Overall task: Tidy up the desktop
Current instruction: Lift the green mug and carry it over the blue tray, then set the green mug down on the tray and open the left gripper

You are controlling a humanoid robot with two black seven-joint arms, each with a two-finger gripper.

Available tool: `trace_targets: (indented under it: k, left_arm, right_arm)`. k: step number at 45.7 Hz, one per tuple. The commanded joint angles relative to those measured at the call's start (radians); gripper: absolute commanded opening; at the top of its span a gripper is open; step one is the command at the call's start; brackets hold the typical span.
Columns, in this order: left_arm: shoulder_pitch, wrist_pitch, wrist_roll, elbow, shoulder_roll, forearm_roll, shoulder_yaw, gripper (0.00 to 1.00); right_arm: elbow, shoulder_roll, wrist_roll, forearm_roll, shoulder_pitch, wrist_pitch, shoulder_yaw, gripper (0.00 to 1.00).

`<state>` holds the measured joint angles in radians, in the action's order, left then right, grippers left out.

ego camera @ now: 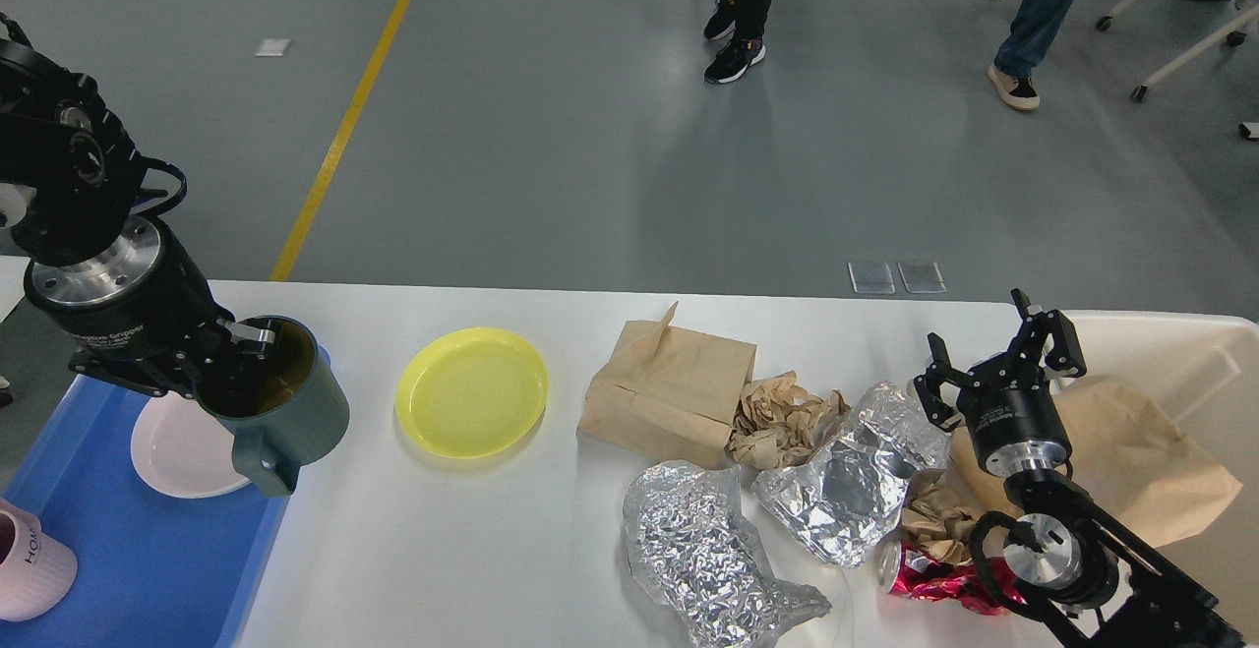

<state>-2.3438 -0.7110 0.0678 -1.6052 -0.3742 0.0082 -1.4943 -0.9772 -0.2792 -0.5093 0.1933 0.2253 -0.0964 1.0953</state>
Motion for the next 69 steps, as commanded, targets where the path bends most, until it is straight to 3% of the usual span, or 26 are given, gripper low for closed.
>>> trace_targets:
  k: [1,7,16,20,26,39,54,63,69]
  left_arm:
    - [-0.008,-0.005,-0.039,-0.013,0.017,-0.002,-0.015,0.00]
    - [0.009,-0.005,-0.051,0.005,-0.026,0.016,-0.057,0.00]
    - [0.181,-0.002,-0.059,0.178,-0.216,0.189,-0.040,0.00]
    - [0.297,-0.001,-0.088,0.260,-0.299,0.291,0.026,0.00]
    - [0.556,-0.001,-0.088,0.378,-0.402,0.438,0.211,0.00]
    - [0.894,-0.004,-0.092,0.613,-0.425,0.481,0.410,0.00]
    - [1.055,0.053,-0.094,0.700,-0.417,0.535,0.509,0.01]
    - [1.069,0.053,-0.094,0.705,-0.411,0.541,0.536,0.03]
    - [1.069,0.047,-0.091,0.705,-0.410,0.532,0.537,0.10]
  right_arm:
    - [0.000,0.000,0.000,0.000,-0.001,0.000,0.000,1.00]
    - [0.000,0.000,0.000,0.000,0.000,0.000,0.000,1.00]
    - [0.000,0.000,0.000,0.000,0.000,0.000,0.000,1.00]
    - [0.000,0.000,0.000,0.000,0.000,0.000,0.000,1.00]
    - [0.000,0.000,0.000,0.000,-0.001,0.000,0.000,1.00]
    - [0.000,0.000,0.000,0.000,0.000,0.000,0.000,1.00]
    - [0.000,0.000,0.000,0.000,0.000,0.000,0.000,1.00]
    - [0.000,0.000,0.000,0.000,0.000,0.000,0.000,1.00]
    - [0.000,0.000,0.000,0.000,0.000,0.000,0.000,1.00]
